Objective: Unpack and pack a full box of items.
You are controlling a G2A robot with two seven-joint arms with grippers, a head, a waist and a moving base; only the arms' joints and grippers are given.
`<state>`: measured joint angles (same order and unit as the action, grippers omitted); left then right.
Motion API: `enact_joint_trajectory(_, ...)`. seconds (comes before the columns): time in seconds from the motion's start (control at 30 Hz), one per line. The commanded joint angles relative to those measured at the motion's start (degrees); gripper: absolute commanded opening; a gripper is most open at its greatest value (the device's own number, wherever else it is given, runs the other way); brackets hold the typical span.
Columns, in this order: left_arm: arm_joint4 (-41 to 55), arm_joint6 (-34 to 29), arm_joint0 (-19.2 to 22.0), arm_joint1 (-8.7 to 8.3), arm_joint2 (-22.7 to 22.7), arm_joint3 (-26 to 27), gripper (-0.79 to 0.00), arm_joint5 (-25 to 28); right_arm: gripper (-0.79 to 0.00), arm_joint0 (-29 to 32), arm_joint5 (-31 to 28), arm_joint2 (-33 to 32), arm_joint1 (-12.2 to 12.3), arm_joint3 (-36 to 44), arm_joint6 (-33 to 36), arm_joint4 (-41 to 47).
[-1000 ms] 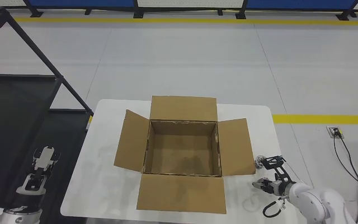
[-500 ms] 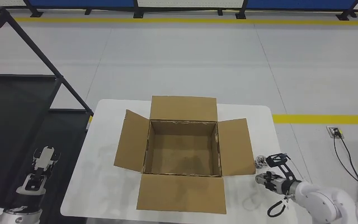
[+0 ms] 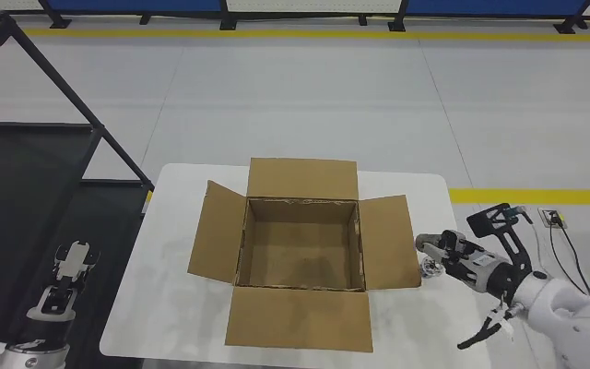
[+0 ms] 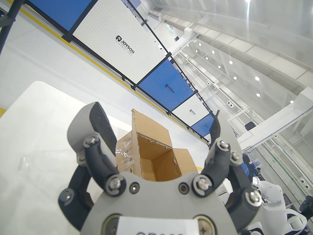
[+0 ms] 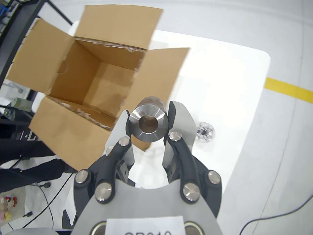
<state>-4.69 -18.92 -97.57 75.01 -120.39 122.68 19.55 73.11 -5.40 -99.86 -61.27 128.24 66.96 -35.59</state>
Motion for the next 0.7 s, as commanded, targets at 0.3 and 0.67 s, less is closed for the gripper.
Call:
enact_joint_trajectory(0.3,0.0,0.0,0.0,0.0,0.0,0.0,0.0,0.0,-0.785,-17.85,10.91,38.95,-3.04,-10.6,-6.01,-20.27)
enact_joint_trajectory(0.67,0.0,0.0,0.0,0.0,0.0,0.0,0.0,0.0,-0.785,-34.55,21.13,59.04,-10.87,-33.64,-13.32,-17.73)
